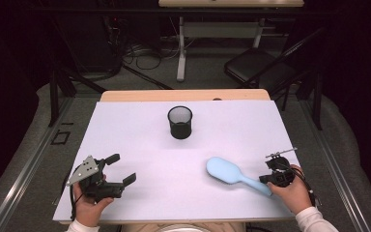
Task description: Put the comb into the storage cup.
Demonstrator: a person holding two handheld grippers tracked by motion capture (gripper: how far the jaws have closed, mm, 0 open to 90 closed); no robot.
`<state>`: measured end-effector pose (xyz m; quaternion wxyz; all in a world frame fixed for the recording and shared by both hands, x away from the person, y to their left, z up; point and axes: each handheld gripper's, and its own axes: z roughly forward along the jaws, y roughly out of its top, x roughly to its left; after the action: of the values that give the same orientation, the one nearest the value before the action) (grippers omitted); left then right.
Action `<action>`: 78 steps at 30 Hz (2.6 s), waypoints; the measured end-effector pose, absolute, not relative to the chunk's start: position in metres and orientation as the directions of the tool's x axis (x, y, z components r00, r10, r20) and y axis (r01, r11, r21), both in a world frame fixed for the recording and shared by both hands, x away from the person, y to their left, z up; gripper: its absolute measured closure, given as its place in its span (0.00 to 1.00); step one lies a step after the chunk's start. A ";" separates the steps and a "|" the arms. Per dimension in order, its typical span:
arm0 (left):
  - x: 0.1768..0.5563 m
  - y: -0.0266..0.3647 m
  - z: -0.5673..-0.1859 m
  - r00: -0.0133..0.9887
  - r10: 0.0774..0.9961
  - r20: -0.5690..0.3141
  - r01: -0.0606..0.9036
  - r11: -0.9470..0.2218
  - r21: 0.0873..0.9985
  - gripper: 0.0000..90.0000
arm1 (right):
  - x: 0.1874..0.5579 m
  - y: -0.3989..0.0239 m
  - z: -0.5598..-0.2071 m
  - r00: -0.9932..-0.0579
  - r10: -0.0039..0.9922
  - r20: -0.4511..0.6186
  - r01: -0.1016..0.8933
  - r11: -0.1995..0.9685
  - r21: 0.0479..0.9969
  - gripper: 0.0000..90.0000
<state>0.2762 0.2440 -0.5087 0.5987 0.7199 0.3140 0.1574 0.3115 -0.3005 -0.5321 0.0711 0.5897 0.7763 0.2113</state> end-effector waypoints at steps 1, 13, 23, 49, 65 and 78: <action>0.276 0.244 -0.509 0.753 0.641 -0.150 0.264 -0.085 0.961 0.03 | 0.310 -0.300 -0.532 -0.292 0.946 0.141 0.887 0.214 0.409 1.00; 0.276 0.244 -0.509 0.756 0.637 -0.150 0.264 -0.087 0.961 0.03 | 0.298 -0.295 -0.532 -0.315 0.936 0.159 0.883 0.229 0.409 1.00; 0.276 0.243 -0.509 0.755 0.638 -0.150 0.262 -0.084 0.961 0.04 | 0.294 -0.291 -0.533 -0.327 0.931 0.160 0.880 0.238 0.411 1.00; 0.276 0.243 -0.509 0.755 0.638 -0.150 0.263 -0.085 0.961 0.04 | 0.296 -0.291 -0.530 -0.339 0.929 0.150 0.870 0.249 0.425 0.99; 0.276 0.243 -0.509 0.752 0.641 -0.151 0.265 -0.085 0.960 0.04 | 0.297 -0.292 -0.518 -0.341 0.929 0.144 0.857 0.244 0.454 0.97; 0.276 0.243 -0.510 0.753 0.641 -0.152 0.266 -0.085 0.960 0.04 | 0.298 -0.290 -0.506 -0.360 0.923 0.138 0.840 0.256 0.478 0.92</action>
<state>0.2764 0.2430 -0.5096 0.5984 0.7198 0.3150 0.1566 0.2981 -0.2898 -0.5062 0.0849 0.5595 0.7878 0.2432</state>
